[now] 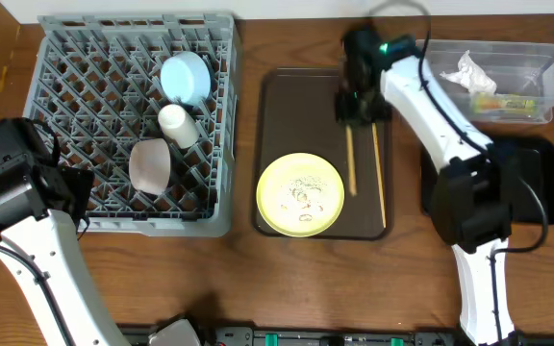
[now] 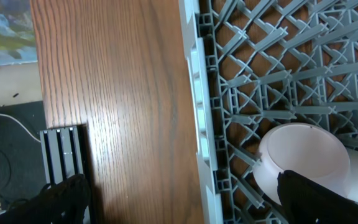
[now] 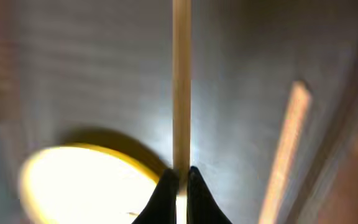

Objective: Sort waste into correct bins and load items into the dishwasher
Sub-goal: 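Carry the grasped chopstick left and insert it into the rack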

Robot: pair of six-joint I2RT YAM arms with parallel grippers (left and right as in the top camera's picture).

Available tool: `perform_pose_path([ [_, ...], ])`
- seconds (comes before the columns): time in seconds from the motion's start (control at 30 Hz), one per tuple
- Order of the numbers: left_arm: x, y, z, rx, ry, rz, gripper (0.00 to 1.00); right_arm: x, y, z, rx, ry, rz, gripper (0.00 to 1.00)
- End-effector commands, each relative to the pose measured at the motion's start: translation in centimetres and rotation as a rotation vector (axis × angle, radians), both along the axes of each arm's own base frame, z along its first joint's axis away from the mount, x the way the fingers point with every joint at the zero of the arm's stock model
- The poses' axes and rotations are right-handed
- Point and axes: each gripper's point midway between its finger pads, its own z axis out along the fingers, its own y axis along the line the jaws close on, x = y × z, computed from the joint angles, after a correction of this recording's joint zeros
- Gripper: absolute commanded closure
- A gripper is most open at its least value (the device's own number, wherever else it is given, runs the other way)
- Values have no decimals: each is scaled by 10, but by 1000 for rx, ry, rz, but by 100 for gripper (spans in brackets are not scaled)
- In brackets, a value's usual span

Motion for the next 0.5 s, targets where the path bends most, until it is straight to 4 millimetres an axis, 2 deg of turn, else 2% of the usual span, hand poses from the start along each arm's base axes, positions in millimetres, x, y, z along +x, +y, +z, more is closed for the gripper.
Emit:
perform_pose_path([
  [0.0,-2,2,5,15,-10,13,2,5,47,42,266,-14,8,99],
  [0.07,-2,2,5,14,-10,13,2,12,74,58,383,-33,-5,99],
  [0.23,-2,2,5,14,-10,13,2,18,128,83,517,-117,-3,99],
  [0.33,-2,2,5,14,-10,13,2,10,163,98,585,-147,17,99],
  [0.47,-2,2,5,14,-9,13,2,-11,208,113,660,-150,24,99],
])
